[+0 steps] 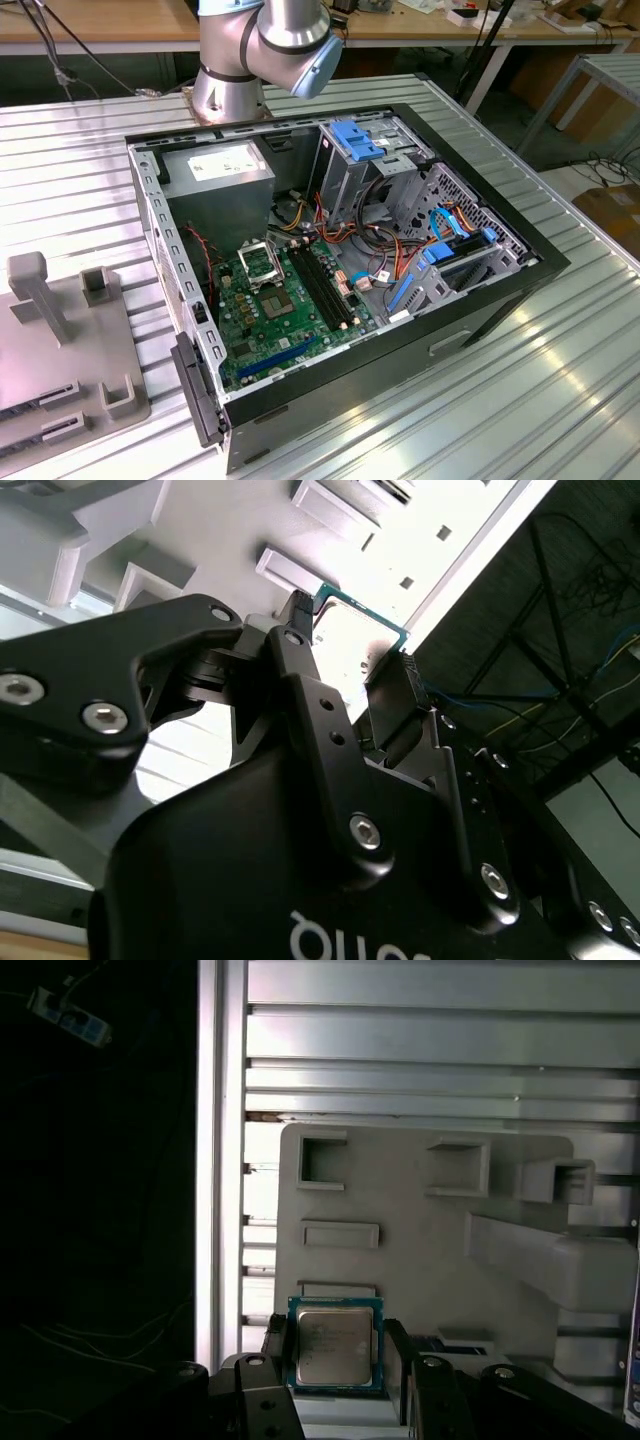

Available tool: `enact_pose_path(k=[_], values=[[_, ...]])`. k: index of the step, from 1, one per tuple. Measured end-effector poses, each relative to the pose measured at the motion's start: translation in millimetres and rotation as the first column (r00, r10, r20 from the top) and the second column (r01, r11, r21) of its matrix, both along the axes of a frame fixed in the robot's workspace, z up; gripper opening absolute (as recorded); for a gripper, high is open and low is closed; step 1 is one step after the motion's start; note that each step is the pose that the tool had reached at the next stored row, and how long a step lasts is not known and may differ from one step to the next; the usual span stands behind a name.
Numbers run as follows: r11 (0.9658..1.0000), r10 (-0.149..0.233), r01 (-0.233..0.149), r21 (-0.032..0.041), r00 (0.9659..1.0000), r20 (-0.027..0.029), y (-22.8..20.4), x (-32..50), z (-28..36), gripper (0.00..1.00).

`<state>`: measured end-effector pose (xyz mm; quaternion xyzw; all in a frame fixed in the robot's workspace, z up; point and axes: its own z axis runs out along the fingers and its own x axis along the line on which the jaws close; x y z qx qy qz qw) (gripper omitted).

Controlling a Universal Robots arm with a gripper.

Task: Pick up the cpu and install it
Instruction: 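Pick up the cpu and move it towards the insertion slot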

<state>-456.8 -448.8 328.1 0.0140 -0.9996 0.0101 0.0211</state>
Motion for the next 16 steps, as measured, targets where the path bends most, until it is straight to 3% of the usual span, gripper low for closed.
enact_pose_path(k=[16], values=[[1.0, 0.0, 0.0, 0.0001, 1.0, -0.0033, 0.0, 0.0, 8.0, 0.47]])
